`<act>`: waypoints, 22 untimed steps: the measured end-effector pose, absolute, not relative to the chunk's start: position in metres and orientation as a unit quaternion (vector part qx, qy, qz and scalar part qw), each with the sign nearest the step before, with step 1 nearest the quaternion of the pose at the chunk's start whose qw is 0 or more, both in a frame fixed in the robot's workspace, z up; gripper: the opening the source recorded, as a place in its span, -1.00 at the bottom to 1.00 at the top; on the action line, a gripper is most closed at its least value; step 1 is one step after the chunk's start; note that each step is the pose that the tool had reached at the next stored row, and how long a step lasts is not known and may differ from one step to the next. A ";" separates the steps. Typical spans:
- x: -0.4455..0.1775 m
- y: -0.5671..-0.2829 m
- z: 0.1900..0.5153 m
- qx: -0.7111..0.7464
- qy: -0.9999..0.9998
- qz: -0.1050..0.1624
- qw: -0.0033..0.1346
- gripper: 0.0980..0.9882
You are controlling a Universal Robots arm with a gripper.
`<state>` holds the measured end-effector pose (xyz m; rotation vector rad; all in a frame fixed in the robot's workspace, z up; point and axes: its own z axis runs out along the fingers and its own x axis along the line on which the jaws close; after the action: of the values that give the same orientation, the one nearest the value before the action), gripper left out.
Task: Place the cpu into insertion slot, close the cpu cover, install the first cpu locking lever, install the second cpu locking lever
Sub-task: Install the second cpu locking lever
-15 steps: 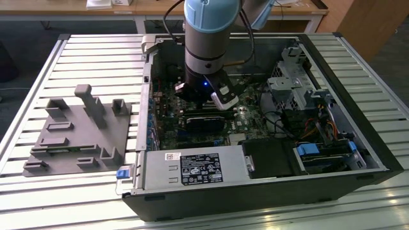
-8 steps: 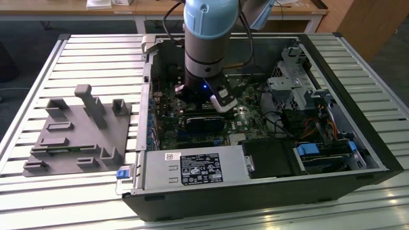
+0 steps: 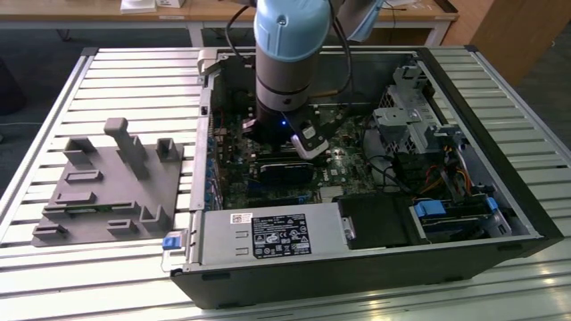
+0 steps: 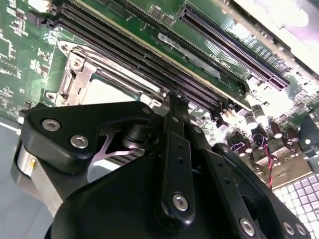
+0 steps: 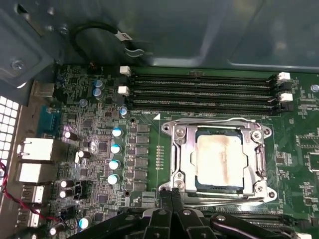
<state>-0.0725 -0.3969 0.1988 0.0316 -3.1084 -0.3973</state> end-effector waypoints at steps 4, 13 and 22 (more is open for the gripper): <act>-0.074 -0.397 0.197 0.010 -0.991 -0.131 0.004 -0.98; -0.075 -0.397 0.192 0.010 -0.989 -0.144 0.003 -0.98; -0.075 -0.397 0.198 0.010 -0.988 -0.151 0.003 -0.98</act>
<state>-0.0750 -0.3968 0.1982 0.0320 -3.0986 -0.4730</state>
